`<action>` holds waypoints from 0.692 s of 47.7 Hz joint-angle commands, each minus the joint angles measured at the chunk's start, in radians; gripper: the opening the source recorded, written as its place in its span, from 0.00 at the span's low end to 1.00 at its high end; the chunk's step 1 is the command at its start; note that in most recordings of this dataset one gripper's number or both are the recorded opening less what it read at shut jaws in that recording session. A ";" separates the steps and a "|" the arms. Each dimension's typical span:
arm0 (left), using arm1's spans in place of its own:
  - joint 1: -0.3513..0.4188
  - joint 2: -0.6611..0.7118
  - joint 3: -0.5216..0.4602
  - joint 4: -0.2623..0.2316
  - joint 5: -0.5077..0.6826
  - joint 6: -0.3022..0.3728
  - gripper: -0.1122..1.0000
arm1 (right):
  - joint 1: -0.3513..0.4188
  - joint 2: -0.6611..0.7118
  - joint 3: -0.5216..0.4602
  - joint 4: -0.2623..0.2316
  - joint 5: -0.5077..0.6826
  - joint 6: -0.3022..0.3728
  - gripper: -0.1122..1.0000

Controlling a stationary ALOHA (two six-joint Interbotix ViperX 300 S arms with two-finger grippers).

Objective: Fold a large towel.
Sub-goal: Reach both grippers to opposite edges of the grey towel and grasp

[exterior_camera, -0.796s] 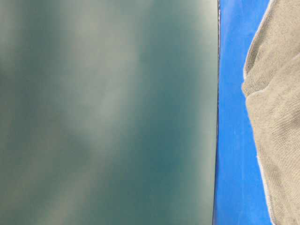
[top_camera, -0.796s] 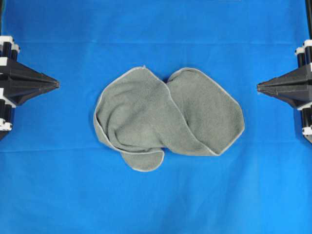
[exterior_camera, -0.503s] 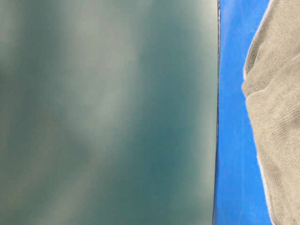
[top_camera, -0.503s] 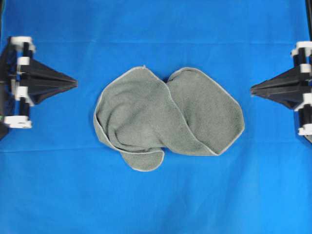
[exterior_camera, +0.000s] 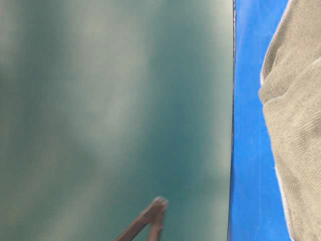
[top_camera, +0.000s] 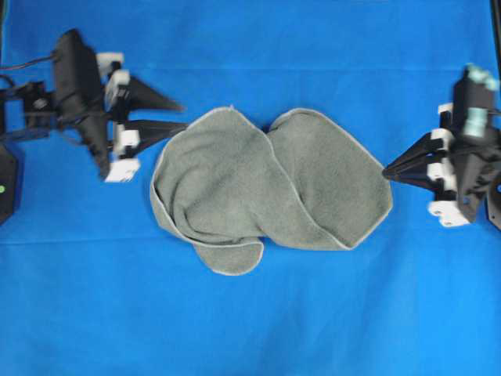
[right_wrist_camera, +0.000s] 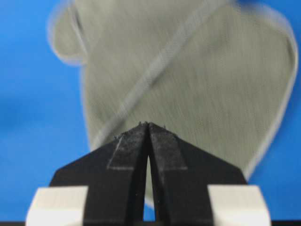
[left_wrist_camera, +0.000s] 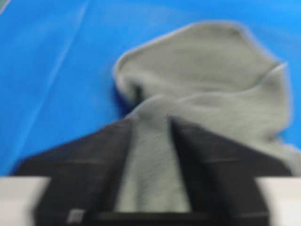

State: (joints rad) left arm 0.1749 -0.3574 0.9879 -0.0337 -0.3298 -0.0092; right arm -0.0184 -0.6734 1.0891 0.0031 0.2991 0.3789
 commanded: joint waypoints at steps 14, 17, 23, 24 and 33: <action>0.106 0.354 -0.140 -0.002 -0.043 0.020 0.86 | -0.063 0.296 -0.011 -0.035 0.071 0.170 0.66; 0.126 0.416 -0.169 0.000 -0.043 0.021 0.86 | -0.071 0.333 -0.014 -0.044 0.071 0.190 0.65; 0.146 0.491 -0.210 0.003 -0.048 0.026 0.86 | -0.089 0.388 -0.014 -0.058 0.048 0.222 0.65; 0.147 0.500 -0.215 0.005 -0.048 0.026 0.86 | -0.089 0.394 -0.012 -0.060 0.038 0.225 0.65; 0.172 0.572 -0.253 0.005 -0.051 0.028 0.86 | -0.089 0.456 -0.017 -0.057 -0.066 0.236 0.65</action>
State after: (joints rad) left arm 0.3375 0.2148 0.7578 -0.0322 -0.3712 0.0153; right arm -0.1074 -0.2316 1.0891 -0.0552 0.2654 0.6136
